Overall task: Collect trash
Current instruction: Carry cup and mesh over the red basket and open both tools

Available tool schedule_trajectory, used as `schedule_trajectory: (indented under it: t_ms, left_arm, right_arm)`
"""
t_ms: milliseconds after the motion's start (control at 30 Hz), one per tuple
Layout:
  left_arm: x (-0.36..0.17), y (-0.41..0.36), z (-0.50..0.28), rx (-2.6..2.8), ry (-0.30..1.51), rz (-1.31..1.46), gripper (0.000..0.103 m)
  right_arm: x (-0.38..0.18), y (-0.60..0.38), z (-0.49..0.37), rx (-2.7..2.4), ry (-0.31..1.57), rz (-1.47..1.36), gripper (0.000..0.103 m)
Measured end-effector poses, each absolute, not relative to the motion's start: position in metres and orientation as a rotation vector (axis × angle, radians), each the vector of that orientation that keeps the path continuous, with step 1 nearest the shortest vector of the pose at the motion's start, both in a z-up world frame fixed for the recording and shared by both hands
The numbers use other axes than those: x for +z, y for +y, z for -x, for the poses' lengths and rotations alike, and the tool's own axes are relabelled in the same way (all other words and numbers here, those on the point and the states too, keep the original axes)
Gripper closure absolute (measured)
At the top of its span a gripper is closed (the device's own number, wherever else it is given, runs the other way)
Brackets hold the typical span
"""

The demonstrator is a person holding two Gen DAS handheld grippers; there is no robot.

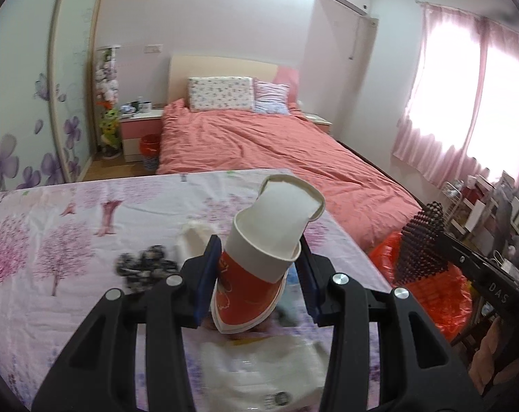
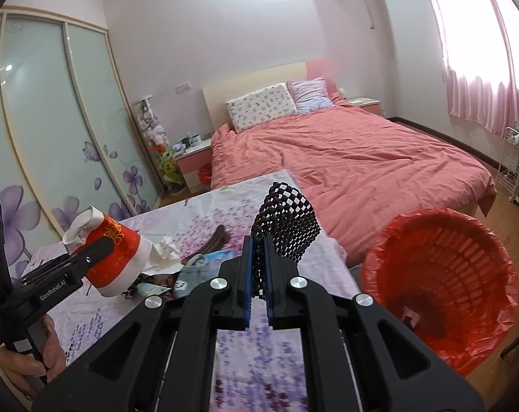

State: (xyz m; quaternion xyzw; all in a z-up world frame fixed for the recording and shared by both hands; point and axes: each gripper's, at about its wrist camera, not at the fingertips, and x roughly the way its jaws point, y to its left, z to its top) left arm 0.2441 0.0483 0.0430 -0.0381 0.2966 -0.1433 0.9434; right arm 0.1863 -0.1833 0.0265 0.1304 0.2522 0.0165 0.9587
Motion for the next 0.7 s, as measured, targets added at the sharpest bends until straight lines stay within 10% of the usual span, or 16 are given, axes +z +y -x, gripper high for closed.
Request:
schedule_trajectory:
  t_ms: [700]
  left_arm:
    - [0.023, -0.131, -0.241, -0.588, 0.663, 0.038, 0.06]
  right_arm:
    - [0.005, -0.301, -0.158, -0.174, 0.485, -0.386, 0.097]
